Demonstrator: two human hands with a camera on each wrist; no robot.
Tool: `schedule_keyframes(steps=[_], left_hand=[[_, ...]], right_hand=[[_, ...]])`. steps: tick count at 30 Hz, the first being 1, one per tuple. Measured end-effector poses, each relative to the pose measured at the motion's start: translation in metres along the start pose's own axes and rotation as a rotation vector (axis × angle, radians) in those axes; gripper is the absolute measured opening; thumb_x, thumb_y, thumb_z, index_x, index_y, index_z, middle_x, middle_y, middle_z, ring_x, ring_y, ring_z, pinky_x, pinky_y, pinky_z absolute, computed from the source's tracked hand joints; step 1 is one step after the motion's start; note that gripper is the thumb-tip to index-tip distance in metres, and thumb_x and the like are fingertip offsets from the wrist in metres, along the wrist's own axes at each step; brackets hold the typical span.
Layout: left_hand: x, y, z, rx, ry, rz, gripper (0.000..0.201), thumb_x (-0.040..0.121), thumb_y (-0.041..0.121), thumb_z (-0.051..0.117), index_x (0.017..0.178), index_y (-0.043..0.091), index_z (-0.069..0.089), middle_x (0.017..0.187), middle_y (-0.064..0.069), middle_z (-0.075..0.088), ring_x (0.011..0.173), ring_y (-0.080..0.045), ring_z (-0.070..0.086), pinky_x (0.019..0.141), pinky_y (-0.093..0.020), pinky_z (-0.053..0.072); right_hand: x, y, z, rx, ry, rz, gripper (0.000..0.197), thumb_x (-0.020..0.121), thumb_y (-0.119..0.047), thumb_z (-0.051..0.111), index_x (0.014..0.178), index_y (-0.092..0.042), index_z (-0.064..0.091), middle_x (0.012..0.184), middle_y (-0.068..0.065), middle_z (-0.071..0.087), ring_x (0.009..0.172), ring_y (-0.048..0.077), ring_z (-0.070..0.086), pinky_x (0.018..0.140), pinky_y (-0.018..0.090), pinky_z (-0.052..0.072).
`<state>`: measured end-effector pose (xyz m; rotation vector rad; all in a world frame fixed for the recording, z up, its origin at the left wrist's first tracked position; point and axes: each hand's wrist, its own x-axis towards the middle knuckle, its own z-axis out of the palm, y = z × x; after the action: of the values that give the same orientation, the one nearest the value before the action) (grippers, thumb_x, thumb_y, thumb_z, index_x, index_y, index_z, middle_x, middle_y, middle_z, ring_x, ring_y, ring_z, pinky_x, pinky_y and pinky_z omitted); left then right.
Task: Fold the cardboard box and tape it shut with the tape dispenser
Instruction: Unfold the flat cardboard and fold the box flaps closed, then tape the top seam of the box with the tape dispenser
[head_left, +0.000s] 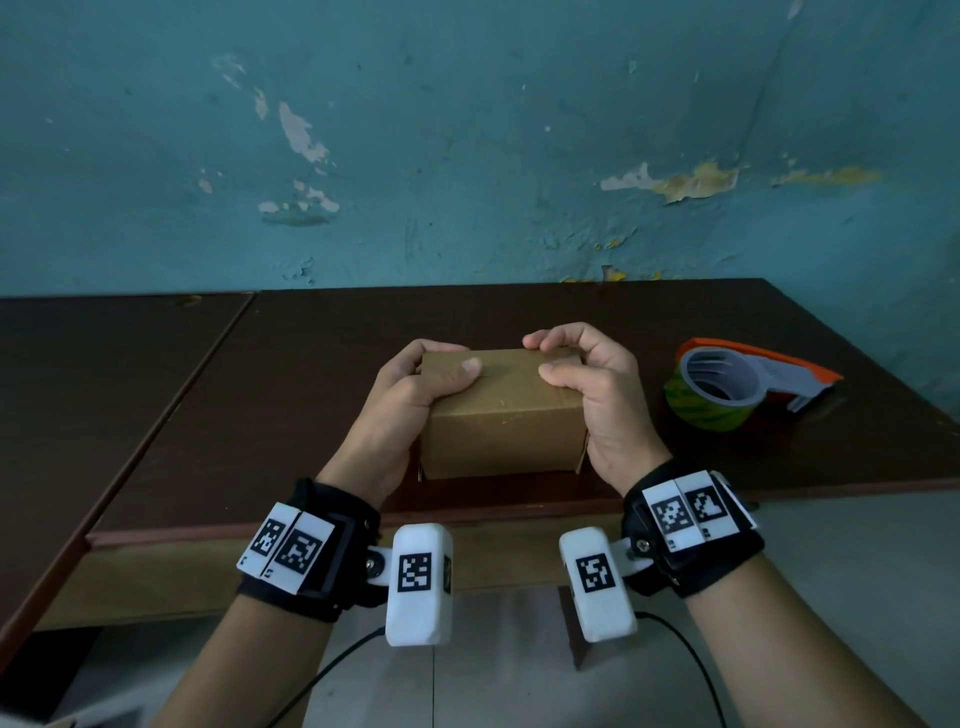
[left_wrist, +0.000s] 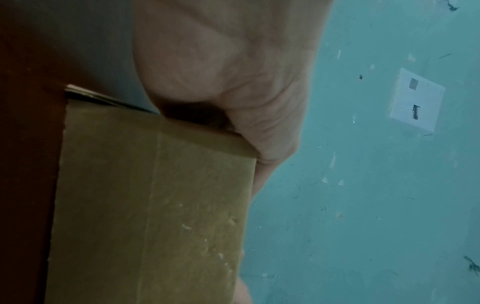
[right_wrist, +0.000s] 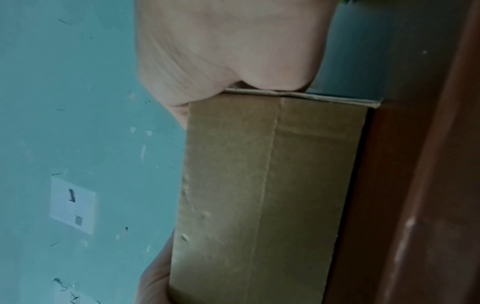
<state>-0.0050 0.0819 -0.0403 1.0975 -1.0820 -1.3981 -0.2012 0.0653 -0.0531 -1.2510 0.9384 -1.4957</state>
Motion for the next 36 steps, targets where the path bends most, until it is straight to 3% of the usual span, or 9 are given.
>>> schedule_keyframes(steps=[5, 10, 12, 15, 18, 21, 25, 30, 36], left_hand=[[0.004, 0.001, -0.001, 0.031, 0.007, -0.008, 0.023, 0.091, 0.016, 0.076, 0.114, 0.014, 0.070, 0.103, -0.007, 0.074, 0.073, -0.012, 0.073, 0.055, -0.027, 0.055], [0.004, 0.003, 0.000, 0.054, 0.015, 0.003, 0.023, 0.091, 0.014, 0.075, 0.113, 0.013, 0.069, 0.103, -0.006, 0.073, 0.073, -0.012, 0.072, 0.053, -0.025, 0.054], [0.004, 0.003, 0.000, 0.047, 0.013, -0.005, 0.023, 0.092, 0.014, 0.075, 0.114, 0.013, 0.069, 0.104, -0.006, 0.073, 0.075, -0.013, 0.071, 0.053, -0.026, 0.054], [0.003, 0.002, 0.000, 0.018, 0.009, -0.007, 0.024, 0.091, 0.014, 0.075, 0.114, 0.012, 0.069, 0.101, -0.006, 0.075, 0.073, -0.013, 0.073, 0.055, -0.029, 0.056], [0.003, 0.002, 0.002, 0.007, 0.010, -0.006, 0.026, 0.091, 0.013, 0.075, 0.116, 0.010, 0.069, 0.099, -0.006, 0.075, 0.072, -0.013, 0.073, 0.056, -0.029, 0.056], [0.004, 0.002, 0.004, -0.002, 0.011, -0.009, 0.029, 0.091, 0.013, 0.075, 0.119, 0.008, 0.068, 0.101, -0.008, 0.075, 0.071, -0.012, 0.074, 0.055, -0.028, 0.056], [0.004, 0.002, 0.005, 0.004, 0.019, -0.001, 0.025, 0.091, 0.013, 0.075, 0.115, 0.010, 0.069, 0.101, -0.008, 0.074, 0.071, -0.012, 0.073, 0.054, -0.027, 0.055], [0.005, 0.001, 0.005, 0.001, 0.011, -0.006, 0.021, 0.091, 0.013, 0.075, 0.111, 0.012, 0.069, 0.098, -0.006, 0.074, 0.068, -0.011, 0.073, 0.053, -0.026, 0.055], [0.005, 0.001, 0.004, 0.011, 0.006, 0.000, 0.021, 0.091, 0.014, 0.075, 0.111, 0.013, 0.069, 0.103, -0.008, 0.074, 0.076, -0.015, 0.073, 0.057, -0.030, 0.056]], right_hand=[[-0.001, -0.006, -0.002, -0.094, -0.007, 0.006, 0.022, 0.083, 0.010, 0.061, 0.093, -0.009, 0.069, 0.107, 0.006, 0.076, 0.104, 0.019, 0.070, 0.089, 0.034, 0.055], [0.004, -0.024, -0.025, -0.391, 0.029, -0.052, 0.015, 0.099, -0.019, 0.058, 0.101, -0.013, 0.072, 0.103, -0.005, 0.076, 0.101, 0.004, 0.068, 0.090, 0.024, 0.049], [0.006, -0.030, -0.042, -0.621, 0.138, -0.140, 0.011, 0.098, -0.024, 0.061, 0.100, -0.017, 0.069, 0.099, -0.007, 0.073, 0.095, -0.001, 0.065, 0.087, 0.019, 0.050], [0.006, -0.035, -0.066, -1.128, 0.293, -0.247, 0.012, 0.090, -0.024, 0.070, 0.100, -0.021, 0.064, 0.096, -0.008, 0.065, 0.095, 0.010, 0.060, 0.082, 0.031, 0.051], [0.004, -0.043, -0.074, -1.399, 0.469, -0.142, 0.020, 0.089, -0.030, 0.071, 0.103, -0.018, 0.063, 0.096, 0.000, 0.062, 0.096, 0.020, 0.056, 0.074, 0.035, 0.043], [0.007, -0.041, -0.074, -1.578, 0.523, 0.172, 0.034, 0.088, -0.047, 0.070, 0.099, -0.016, 0.061, 0.090, 0.008, 0.062, 0.088, 0.026, 0.061, 0.069, 0.038, 0.052], [0.011, -0.034, -0.075, -1.669, 0.457, 0.415, 0.045, 0.087, -0.055, 0.069, 0.077, -0.014, 0.055, 0.072, 0.008, 0.058, 0.063, 0.022, 0.056, 0.058, 0.035, 0.050], [0.013, -0.032, -0.071, -1.691, 0.403, 0.447, 0.039, 0.088, -0.052, 0.070, 0.082, -0.016, 0.057, 0.076, 0.007, 0.058, 0.068, 0.022, 0.057, 0.066, 0.040, 0.055], [0.009, -0.034, -0.071, -1.621, 0.492, 0.246, 0.015, 0.092, -0.027, 0.068, 0.087, -0.013, 0.063, 0.081, 0.008, 0.061, 0.076, 0.024, 0.059, 0.070, 0.040, 0.053]])
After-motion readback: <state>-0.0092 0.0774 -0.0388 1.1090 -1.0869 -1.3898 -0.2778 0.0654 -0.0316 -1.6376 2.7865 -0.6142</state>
